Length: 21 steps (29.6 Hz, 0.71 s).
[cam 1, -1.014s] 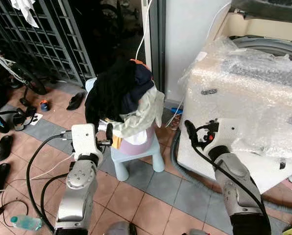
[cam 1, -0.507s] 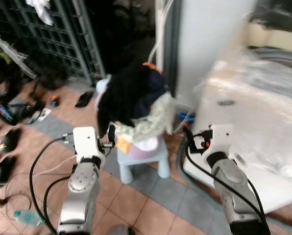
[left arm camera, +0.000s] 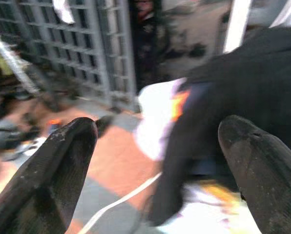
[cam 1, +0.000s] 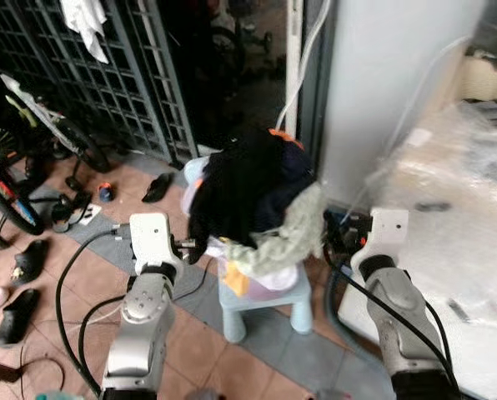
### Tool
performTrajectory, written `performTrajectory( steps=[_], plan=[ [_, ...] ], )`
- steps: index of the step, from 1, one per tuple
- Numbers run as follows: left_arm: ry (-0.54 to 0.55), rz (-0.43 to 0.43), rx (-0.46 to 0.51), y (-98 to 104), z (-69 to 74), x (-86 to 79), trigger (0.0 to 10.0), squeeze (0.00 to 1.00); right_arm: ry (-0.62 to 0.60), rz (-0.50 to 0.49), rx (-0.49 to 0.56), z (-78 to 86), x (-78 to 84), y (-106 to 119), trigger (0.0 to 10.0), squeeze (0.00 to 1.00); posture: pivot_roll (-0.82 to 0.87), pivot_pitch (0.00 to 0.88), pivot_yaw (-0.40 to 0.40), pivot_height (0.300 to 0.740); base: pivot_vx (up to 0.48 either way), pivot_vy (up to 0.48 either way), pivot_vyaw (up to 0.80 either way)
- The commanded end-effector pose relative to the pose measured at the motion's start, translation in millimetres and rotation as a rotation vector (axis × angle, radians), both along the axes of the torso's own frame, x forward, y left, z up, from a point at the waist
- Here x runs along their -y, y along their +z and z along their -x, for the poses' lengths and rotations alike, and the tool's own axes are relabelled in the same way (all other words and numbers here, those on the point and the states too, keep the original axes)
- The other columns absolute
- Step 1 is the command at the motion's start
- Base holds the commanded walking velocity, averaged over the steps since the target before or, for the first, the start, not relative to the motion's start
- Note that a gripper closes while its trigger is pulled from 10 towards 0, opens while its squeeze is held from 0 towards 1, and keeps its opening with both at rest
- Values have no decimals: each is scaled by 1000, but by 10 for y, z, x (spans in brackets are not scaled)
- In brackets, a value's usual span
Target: Clothes washing
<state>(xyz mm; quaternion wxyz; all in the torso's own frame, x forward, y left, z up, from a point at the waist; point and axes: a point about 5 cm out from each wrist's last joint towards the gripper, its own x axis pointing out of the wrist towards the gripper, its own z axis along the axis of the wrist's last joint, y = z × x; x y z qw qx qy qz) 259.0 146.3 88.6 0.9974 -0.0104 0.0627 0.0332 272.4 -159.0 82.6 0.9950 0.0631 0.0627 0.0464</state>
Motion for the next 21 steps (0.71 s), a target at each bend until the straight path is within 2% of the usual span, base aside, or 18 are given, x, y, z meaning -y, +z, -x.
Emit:
performTrajectory(
  steps=[1, 5, 7, 10, 12, 14, 16, 21],
  plan=[
    [38, -19, -2, -4, 15, -58, 10000, 0, 14, -35, -4, 21, 9, 10, 10000, 0, -27, 0, 103, 740, 0, 0, 0],
    [22, -49, 2, 22, 36, -92, 10000, 0, -37, 36, -32, 32, 80, -34, 10000, 0, -19, 0, 117, 740, 0, 0, 0],
    [-4, -63, 7, 19, 41, -100, 10000, 0, -56, 155, -38, 23, 70, -51, 10000, 0, -25, 0, 127, 740, 0, 0, 0],
    [-16, -66, 14, 22, 43, -105, 10000, 0, -54, 159, -17, 18, 44, -32, 10000, 0, -29, 0, 131, 740, 0, 0, 0],
    [-19, -65, 18, 21, 44, -108, 10000, 0, -56, 142, -2, 15, 19, -9, 10000, 0, -29, 0, 131, 740, 322, 0, 0],
    [10, -54, 16, 1, 54, -107, 10000, 0, -7, 82, 19, 30, -39, 43, 10000, 0, -38, 0, 129, 740, 377, 0, 0],
    [21, -49, 13, -11, 58, -96, 10000, 0, 17, 87, 38, 42, -53, 68, 10000, 0, -38, 0, 129, 740, 379, 0, 0],
    [24, -52, 20, -9, 58, -68, 10000, 0, 58, 110, 67, 6, -64, 117, 10000, 0, -22, 0, 98, 740, 389, 0, 781]
  ],
)
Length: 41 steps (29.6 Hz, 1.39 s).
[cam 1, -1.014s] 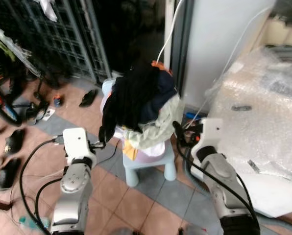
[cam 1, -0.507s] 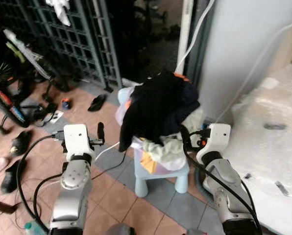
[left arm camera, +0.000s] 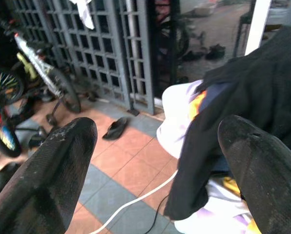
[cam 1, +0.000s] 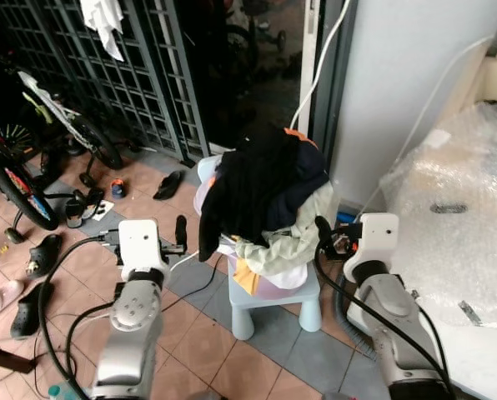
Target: Clothes washing
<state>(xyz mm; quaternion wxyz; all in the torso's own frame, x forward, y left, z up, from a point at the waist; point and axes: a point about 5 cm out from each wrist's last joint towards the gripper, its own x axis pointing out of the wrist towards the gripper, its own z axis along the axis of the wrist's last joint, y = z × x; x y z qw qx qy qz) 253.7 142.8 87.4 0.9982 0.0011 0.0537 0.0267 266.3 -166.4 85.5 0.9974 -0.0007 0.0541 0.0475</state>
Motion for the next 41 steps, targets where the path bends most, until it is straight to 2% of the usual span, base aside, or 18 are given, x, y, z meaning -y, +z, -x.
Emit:
performTrajectory(
  steps=[1, 4, 12, 14, 18, 21, 24, 26, 29, 30, 31, 32, 33, 36, 41],
  plan=[
    [38, -33, 8, 12, 0, -113, 10000, 0, 58, -8, 47, -93, -144, 109, 10000, 0, -19, 0, 96, 740, 420, 0, 781],
    [37, -38, 14, 22, -7, -130, 10000, 0, 76, 3, 65, -165, -172, 156, 10000, 0, -17, 0, 96, 740, 424, 0, 773],
    [18, -23, 24, 35, -17, -111, 10000, 0, 98, 23, 102, -249, -210, 238, 10000, 0, -24, 0, 109, 740, 427, 0, 0],
    [4, -19, 16, 33, -67, -83, 10000, 0, 87, 122, 126, -297, -197, 277, 10000, 0, -22, 0, 114, 740, 172, 0, 0],
    [-23, -19, 26, 63, -116, -39, 10000, 0, 77, 107, 144, -335, -221, 285, 10000, 0, -17, 0, 104, 740, 0, 0, 0],
    [-20, -8, 24, 63, -90, -35, 10000, 0, 89, 119, 132, -340, -253, 277, 10000, 0, -12, 0, 95, 740, 0, 0, 0],
    [-4, -3, 23, 35, -43, -49, 10000, 0, 144, 72, 116, -299, -278, 240, 10000, 0, -9, 1, 87, 740, 0, 0, 0],
    [11, 20, 9, -4, -3, -49, 10000, 0, 96, 195, 65, -308, -184, 134, 10000, 0, -5, 4, 79, 740, 0, 0, 0],
    [1, 4, 3, -22, 11, -42, 10000, 0, 36, 301, -18, -337, -51, 0, 10000, 0, -7, 3, 75, 740, 0, 0, 0],
    [-2, 6, 1, -24, 13, -42, 10000, 0, 44, 326, -41, -342, -37, -31, 9294, 0, -8, 3, 75, 740, 0, 0, 0],
    [-4, 8, 0, -26, 14, -42, 10000, 0, 51, 341, -55, -345, -30, -50, 9294, 0, -8, 3, 75, 740, 0, 0, 0],
    [-5, 10, -1, -27, 15, -41, 10000, 0, 58, 346, -73, -345, -24, -73, 4157, 0, -10, 4, 74, 740, 0, 0, 0],
    [-8, 16, -4, -31, 16, -38, 10000, 0, 69, 350, -101, -344, -18, -108, 0, 0, -10, 4, 74, 740, 0, 0, 0],
    [-19, 29, -12, -43, 15, -21, 10000, 0, 74, 337, -164, -339, -2, -195, 0, 0, -12, 6, 73, 740, 0, 0, 0],
    [-24, 22, -20, -56, 15, -10, 10000, 0, 79, 334, -189, -328, -28, -234, 0, 0, -15, 9, 78, 740, 0, 0, 0]
  ],
)
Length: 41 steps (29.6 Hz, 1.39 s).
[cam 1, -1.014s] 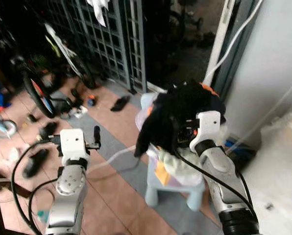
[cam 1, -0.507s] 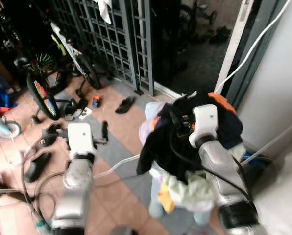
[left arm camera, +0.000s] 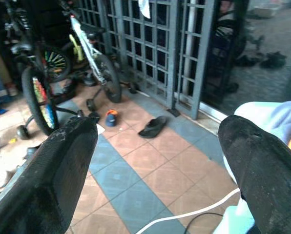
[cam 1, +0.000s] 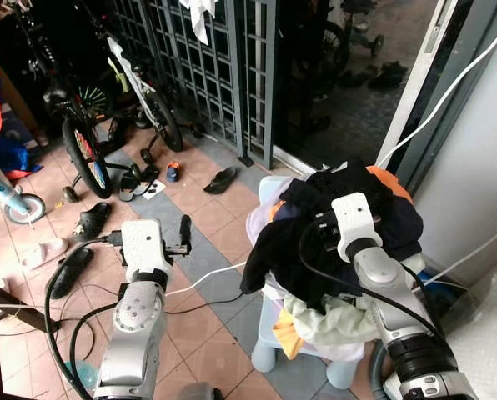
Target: Clothes washing
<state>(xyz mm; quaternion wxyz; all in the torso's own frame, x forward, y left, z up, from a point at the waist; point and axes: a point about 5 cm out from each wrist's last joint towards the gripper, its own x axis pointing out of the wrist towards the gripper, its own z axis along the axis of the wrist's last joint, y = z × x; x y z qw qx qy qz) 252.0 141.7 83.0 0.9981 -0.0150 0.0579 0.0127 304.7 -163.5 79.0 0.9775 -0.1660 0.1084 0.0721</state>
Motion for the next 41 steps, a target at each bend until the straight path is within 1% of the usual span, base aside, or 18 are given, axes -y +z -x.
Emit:
performTrajectory(
  steps=[1, 7, 11, 16, 19, 21, 23, 27, 28, 30, 32, 34, 36, 38, 39, 41],
  plan=[
    [2, -12, -12, -12, -2, -21, 10000, 0, -6, 4, -94, 57, 1, -168, 0, 0, -15, 9, 78, 740, 0, 0, 0],
    [-3, -16, -19, -24, 8, -22, 10000, 0, 26, 4, -151, 118, -49, -264, 0, 0, -16, 17, 81, 740, 0, 0, 0],
    [-1, -12, -24, -33, 7, -3, 10000, 0, 32, 2, -156, 132, -51, -270, 0, 0, -19, 19, 83, 740, 0, 0, 0],
    [9, -44, -22, -23, -16, 12, 10000, 0, 24, -19, -159, 138, -32, -266, 0, 0, -20, 21, 78, 740, 0, 0, 0],
    [7, -58, -42, -33, -31, 32, 10000, 0, 26, -29, -161, 155, -26, -264, 0, 0, -19, 23, 72, 740, 0, 0, 0],
    [5, -73, -51, -40, -31, 43, 10000, 0, 30, -59, -147, 162, -48, -231, 0, 0, -16, 32, 70, 740, 0, 0, 0],
    [-1, -71, -54, -50, -17, 55, 10000, 0, 53, -105, -117, 168, -114, -170, 0, 0, -25, 38, 66, 740, 0, 0, 0],
    [-4, -62, -61, -68, -1, 51, 10000, 0, 58, -138, -96, 193, -166, -131, 0, 0, -25, 21, 77, 740, 0, 0, 0],
    [0, -64, -60, -69, -1, 47, 10000, 0, 62, -158, -79, 193, -186, -98, 0, 0, -25, 18, 79, 740, 0, 0, 0],
    [8, -84, -52, -58, -10, 33, 10000, 0, 80, -206, -9, 171, -238, 44, 0, 0, -25, 6, 85, 740, 0, 0, 0],
    [11, -94, -36, -29, -23, 19, 10000, 0, 100, -278, 120, 130, -289, 306, 0, 0, -26, 0, 89, 740, 0, 0, 0],
    [12, -95, -29, -16, -30, 12, 10000, 0, 108, -309, 181, 121, -304, 442, 0, 0, -27, 0, 91, 740, 0, 0, 0],
    [17, -88, -32, -22, -37, 4, 10000, 0, 96, -369, 274, 111, -288, 679, 0, 0, -31, 0, 92, 740, 0, 0, 0],
    [17, -90, -33, -31, -36, 10, 10000, 0, 90, -378, 302, 114, -273, 750, 0, 0, -36, 0, 89, 740, 0, 0, 0],
    [18, -91, -35, -46, -33, 30, 10000, 0, 88, -397, 342, 120, -246, 857, 0, 0, -44, 0, 87, 740, 0, 0, 0],
    [19, -90, -38, -56, -26, 47, 10000, 0, 85, -403, 366, 128, -225, 915, 0, 0, -47, 0, 83, 740, 0, 0, 0]
  ],
)
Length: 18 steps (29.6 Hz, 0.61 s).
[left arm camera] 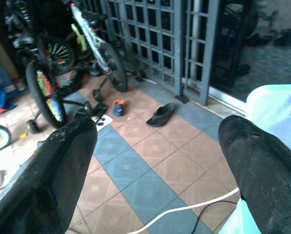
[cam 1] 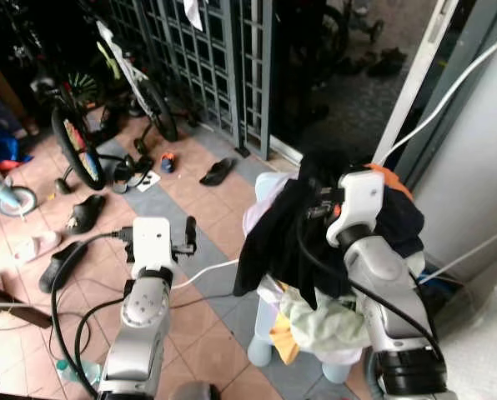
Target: Clothes washing
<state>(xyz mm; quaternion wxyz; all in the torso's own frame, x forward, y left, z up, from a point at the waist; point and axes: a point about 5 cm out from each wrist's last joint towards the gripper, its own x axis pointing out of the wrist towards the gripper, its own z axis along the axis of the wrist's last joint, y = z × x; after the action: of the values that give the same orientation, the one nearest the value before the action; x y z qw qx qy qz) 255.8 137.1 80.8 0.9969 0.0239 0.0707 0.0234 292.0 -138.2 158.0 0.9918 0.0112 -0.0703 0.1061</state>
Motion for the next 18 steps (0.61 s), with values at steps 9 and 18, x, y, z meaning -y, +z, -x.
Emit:
performTrajectory(
  steps=[9, 18],
  plan=[
    [-5, -7, -17, -65, -22, -8, 10000, 0, -83, -36, 93, 86, 106, 223, 0, 0, -62, 0, 104, 740, 0, -27, 0],
    [-23, 2, 2, -42, -122, 42, 10000, 0, -108, 25, 38, 138, 105, 75, 10000, 0, -92, 0, 129, 740, 0, -269, -85]
  ],
)
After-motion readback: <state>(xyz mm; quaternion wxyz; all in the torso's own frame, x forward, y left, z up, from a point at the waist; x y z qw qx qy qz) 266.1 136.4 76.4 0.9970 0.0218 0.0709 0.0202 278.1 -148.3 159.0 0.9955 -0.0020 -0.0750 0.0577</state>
